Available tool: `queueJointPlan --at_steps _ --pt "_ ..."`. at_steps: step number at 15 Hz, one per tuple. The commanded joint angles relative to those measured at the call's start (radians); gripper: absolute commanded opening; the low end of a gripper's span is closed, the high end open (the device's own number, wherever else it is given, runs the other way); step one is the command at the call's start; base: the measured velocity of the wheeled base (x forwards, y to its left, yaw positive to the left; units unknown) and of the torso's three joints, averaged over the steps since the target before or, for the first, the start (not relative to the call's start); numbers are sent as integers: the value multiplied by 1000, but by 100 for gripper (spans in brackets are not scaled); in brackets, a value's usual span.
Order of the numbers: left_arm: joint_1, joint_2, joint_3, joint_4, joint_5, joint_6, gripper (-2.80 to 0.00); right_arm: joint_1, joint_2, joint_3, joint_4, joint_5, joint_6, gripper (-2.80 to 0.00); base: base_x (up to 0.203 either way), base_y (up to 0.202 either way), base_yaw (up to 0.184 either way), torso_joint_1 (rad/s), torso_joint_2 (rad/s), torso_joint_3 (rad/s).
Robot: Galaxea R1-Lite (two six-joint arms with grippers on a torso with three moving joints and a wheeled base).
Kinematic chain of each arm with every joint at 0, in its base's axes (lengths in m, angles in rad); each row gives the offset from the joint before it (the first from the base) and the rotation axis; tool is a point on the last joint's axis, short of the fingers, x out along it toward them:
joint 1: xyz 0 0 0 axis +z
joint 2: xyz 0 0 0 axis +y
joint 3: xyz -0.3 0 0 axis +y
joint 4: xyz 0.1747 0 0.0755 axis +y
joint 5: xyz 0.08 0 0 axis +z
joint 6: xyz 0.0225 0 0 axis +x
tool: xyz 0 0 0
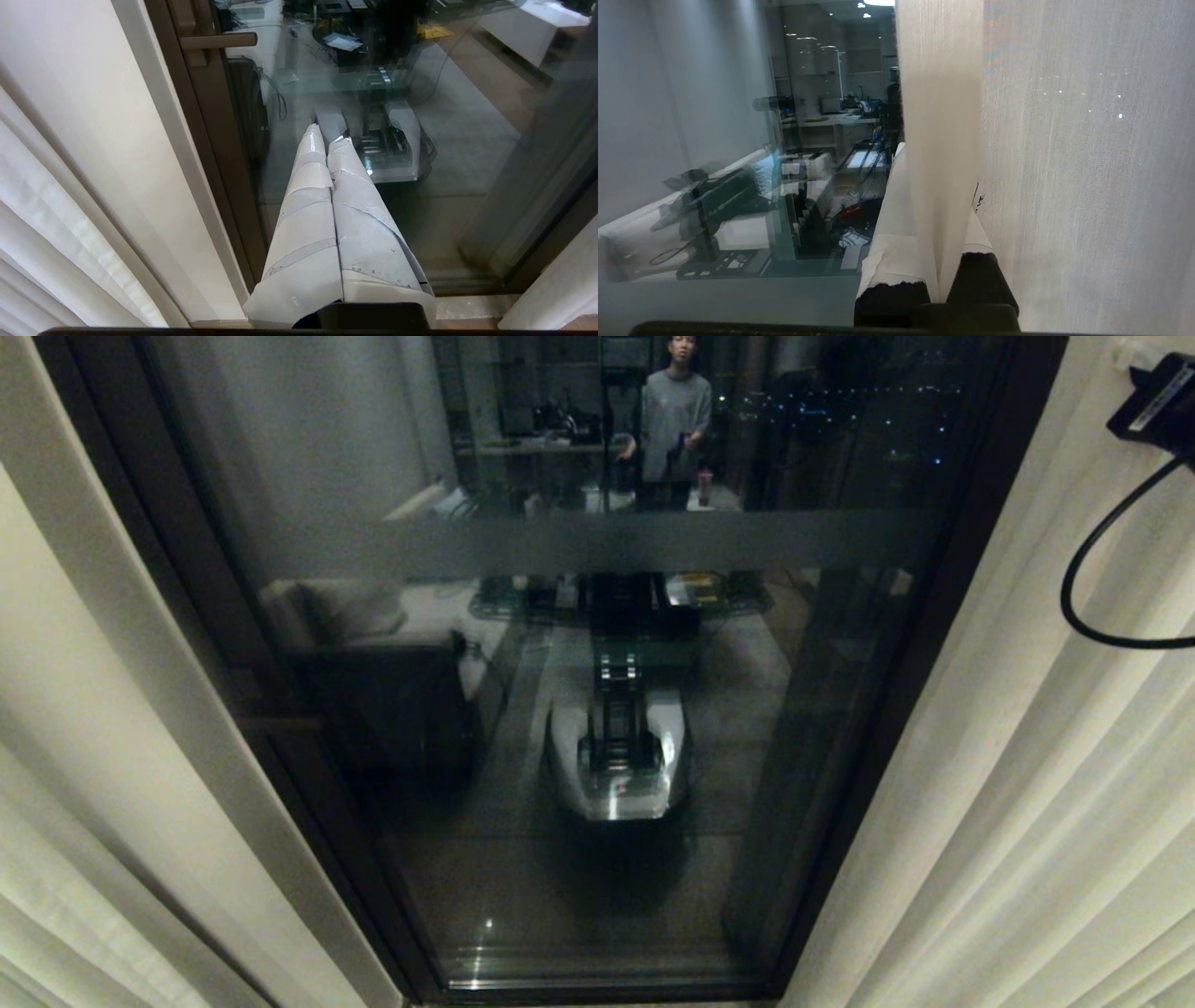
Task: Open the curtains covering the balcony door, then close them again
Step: Pull the inner curtains open on both sides
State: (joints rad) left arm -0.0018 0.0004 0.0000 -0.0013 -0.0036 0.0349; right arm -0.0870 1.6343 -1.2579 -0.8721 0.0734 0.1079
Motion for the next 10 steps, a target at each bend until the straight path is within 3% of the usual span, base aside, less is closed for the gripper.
queueJointPlan --at_steps 1,5,10 --pt "0 0 0 0 0 -1 -280 -2 0 0 -5 0 -1 -280 0 0 0 0 0 0" --pt "0 0 0 0 1 -3 -280 -7 13 -7 -6 -1 -1 -280 -1 -43 2 -2 1 1" --pt "0 0 0 -2 1 -3 -280 -8 13 -14 -5 0 -1 -280 0 -185 4 5 4 2"
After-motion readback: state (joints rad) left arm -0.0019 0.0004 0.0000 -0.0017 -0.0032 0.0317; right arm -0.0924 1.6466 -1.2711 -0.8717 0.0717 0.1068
